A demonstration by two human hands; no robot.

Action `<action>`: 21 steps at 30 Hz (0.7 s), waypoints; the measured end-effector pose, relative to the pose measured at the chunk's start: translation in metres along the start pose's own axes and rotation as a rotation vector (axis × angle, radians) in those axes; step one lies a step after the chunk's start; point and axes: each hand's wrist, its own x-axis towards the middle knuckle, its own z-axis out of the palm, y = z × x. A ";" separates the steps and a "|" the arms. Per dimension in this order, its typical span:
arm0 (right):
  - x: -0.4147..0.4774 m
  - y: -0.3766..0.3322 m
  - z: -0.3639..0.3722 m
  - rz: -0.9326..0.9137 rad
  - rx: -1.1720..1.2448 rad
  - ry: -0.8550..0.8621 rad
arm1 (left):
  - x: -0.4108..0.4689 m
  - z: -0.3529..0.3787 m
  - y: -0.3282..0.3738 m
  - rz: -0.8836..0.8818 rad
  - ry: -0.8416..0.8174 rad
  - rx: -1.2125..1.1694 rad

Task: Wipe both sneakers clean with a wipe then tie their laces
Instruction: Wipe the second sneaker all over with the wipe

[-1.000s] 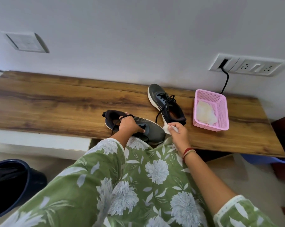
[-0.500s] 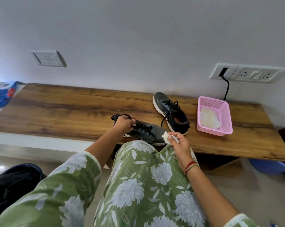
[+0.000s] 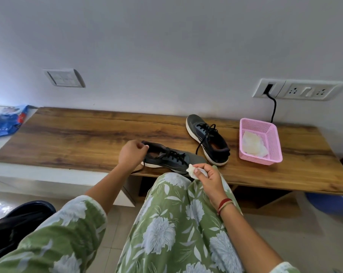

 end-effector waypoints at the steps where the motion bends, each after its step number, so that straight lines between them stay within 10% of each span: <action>1: 0.001 0.000 -0.001 0.014 0.028 0.012 | 0.003 0.005 0.003 0.069 -0.021 0.056; 21: 0.018 -0.005 -0.018 0.258 0.500 0.131 | 0.065 0.072 0.015 0.597 -0.396 1.040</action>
